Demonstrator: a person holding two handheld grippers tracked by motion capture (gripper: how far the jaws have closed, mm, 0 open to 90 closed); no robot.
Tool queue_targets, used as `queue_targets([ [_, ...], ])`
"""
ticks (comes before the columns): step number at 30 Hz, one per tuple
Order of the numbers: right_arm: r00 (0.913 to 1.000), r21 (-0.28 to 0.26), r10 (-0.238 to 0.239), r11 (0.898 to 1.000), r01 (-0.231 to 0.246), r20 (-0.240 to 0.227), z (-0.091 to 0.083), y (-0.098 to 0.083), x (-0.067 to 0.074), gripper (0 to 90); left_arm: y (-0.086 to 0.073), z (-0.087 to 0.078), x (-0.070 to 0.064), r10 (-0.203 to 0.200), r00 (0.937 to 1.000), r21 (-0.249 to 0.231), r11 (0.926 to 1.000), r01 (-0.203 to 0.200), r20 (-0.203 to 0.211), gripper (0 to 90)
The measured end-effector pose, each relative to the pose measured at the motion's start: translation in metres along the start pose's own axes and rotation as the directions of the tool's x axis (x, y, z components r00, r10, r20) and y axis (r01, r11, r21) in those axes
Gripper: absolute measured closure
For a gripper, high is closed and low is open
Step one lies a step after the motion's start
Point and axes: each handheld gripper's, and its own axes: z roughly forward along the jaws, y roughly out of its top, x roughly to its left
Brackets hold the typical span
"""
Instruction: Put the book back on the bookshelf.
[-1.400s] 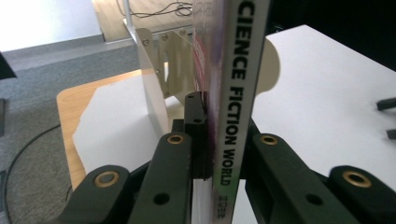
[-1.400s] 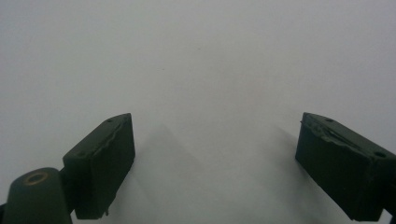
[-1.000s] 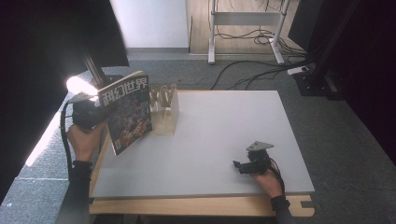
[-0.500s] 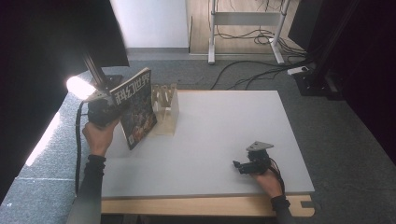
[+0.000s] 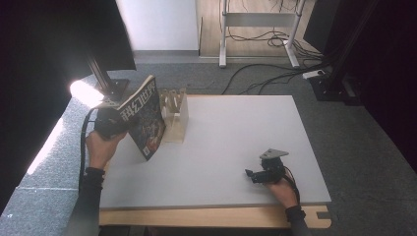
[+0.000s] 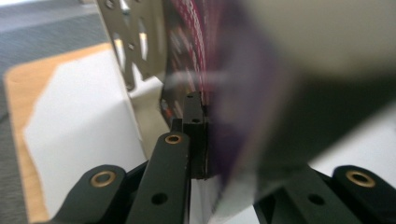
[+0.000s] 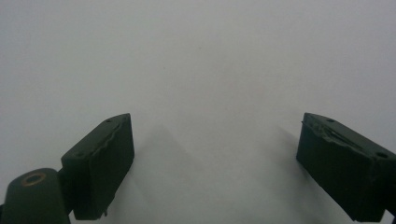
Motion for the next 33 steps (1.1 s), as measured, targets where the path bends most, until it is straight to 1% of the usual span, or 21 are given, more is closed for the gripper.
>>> queue_targets([
  [3, 1.0000, -0.001, 0.004, 1.000, -0.004, -0.001, 0.000, 0.000, 0.000, 10.6, 0.004, 0.006, 0.001, 0.005, 0.9988, -0.014, 0.9999, -0.005, -0.050, 81.9],
  [4, 1.0000, -0.001, 0.005, 1.000, -0.005, -0.002, 0.000, 0.000, 0.000, 10.6, 0.005, 0.008, 0.001, 0.002, 0.9983, -0.020, 0.9998, -0.003, -0.058, 81.9],
  [8, 0.9999, -0.002, 0.010, 1.000, -0.010, -0.010, -0.001, 0.000, -0.001, 10.6, 0.009, 0.017, 0.007, -0.020, 0.9971, -0.053, 0.9985, 0.016, -0.074, 81.9],
  [9, 0.9999, -0.003, 0.009, 1.000, -0.009, -0.010, 0.000, 0.000, -0.001, 10.6, 0.009, 0.017, 0.007, -0.020, 0.9971, -0.053, 0.9985, 0.016, -0.074, 81.9],
  [12, 0.9999, -0.002, 0.007, 1.000, -0.007, -0.008, 0.000, 0.000, -0.001, 10.7, 0.011, 0.022, 0.010, -0.032, 0.9956, -0.077, 0.9967, 0.025, -0.088, 81.7],
  [14, 1.0000, -0.002, 0.006, 1.000, -0.006, -0.007, 0.000, 0.000, -0.001, 10.7, 0.010, 0.022, 0.011, -0.032, 0.9954, -0.081, 0.9964, 0.024, -0.091, 81.3],
  [15, 1.0000, -0.001, 0.007, 1.000, -0.007, -0.006, 0.000, 0.000, -0.001, 10.8, 0.009, 0.022, 0.013, -0.034, 0.9941, -0.088, 0.9958, 0.025, -0.103, 81.0],
  [16, 1.0000, -0.001, 0.005, 1.000, -0.005, -0.004, 0.000, 0.000, -0.001, 10.9, 0.007, 0.022, 0.015, -0.041, 0.9937, -0.095, 0.9950, 0.031, -0.104, 80.8],
  [18, 1.0000, 0.000, 0.001, 1.000, -0.001, 0.003, 0.000, 0.000, 0.000, 11.0, 0.004, 0.021, 0.018, -0.041, 0.9933, -0.102, 0.9943, 0.030, -0.108, 78.9],
  [19, 1.0000, 0.000, 0.001, 1.000, -0.001, 0.003, 0.000, 0.000, 0.000, 11.0, 0.004, 0.021, 0.018, -0.041, 0.9933, -0.102, 0.9943, 0.030, -0.108, 74.8],
  [20, 1.0000, 0.003, -0.004, 1.000, 0.004, 0.009, 0.000, 0.000, 0.001, 10.9, 0.001, 0.022, 0.020, -0.038, 0.9951, -0.109, 0.9937, 0.028, -0.091, 69.2],
  [21, 1.0000, 0.003, -0.003, 1.000, 0.003, 0.008, 0.000, 0.000, 0.001, 10.9, 0.001, 0.022, 0.020, -0.038, 0.9951, -0.109, 0.9937, 0.028, -0.091, 67.1],
  [22, 1.0000, 0.004, -0.003, 1.000, 0.003, 0.008, 0.000, 0.000, 0.001, 10.9, -0.002, 0.021, 0.021, -0.048, 0.9952, -0.139, 0.9896, 0.036, -0.086, 62.4],
  [23, 0.9999, 0.004, -0.004, 1.000, 0.003, 0.009, 0.000, 0.000, 0.001, 10.9, -0.002, 0.021, 0.021, -0.048, 0.9952, -0.139, 0.9896, 0.036, -0.086, 56.7],
  [24, 0.9999, 0.004, -0.004, 1.000, 0.003, 0.009, 0.000, 0.000, 0.001, 10.9, -0.002, 0.020, 0.022, -0.045, 0.9945, -0.145, 0.9889, 0.031, -0.095, 56.7],
  [25, 0.9999, 0.005, -0.005, 1.000, 0.005, 0.009, 0.000, 0.000, 0.001, 10.9, -0.003, 0.019, 0.022, -0.043, 0.9945, -0.144, 0.9892, 0.029, -0.095, 49.3],
  [26, 0.9999, 0.005, -0.005, 1.000, 0.005, 0.009, 0.000, 0.000, 0.001, 10.9, -0.003, 0.019, 0.022, -0.043, 0.9945, -0.144, 0.9892, 0.029, -0.095, 46.3],
  [27, 0.9999, 0.005, -0.005, 1.000, 0.005, 0.010, 0.000, 0.000, 0.001, 10.9, -0.005, 0.016, 0.023, -0.046, 0.9955, -0.154, 0.9876, 0.033, -0.082, 40.7],
  [29, 0.9999, 0.006, -0.006, 1.000, 0.005, 0.010, 0.000, 0.000, 0.001, 10.8, -0.006, 0.013, 0.022, -0.044, 0.9971, -0.170, 0.9850, 0.033, -0.061, 34.7],
  [31, 0.9999, 0.006, -0.006, 1.000, 0.006, 0.010, 0.000, 0.000, 0.001, 10.9, -0.007, 0.010, 0.021, -0.038, 0.9977, -0.180, 0.9834, 0.027, -0.056, 28.9],
  [33, 0.9999, 0.006, -0.006, 1.000, 0.006, 0.010, 0.000, 0.001, 0.001, 10.8, -0.009, 0.006, 0.020, -0.030, 0.9987, -0.187, 0.9821, 0.022, -0.041, 25.0],
])
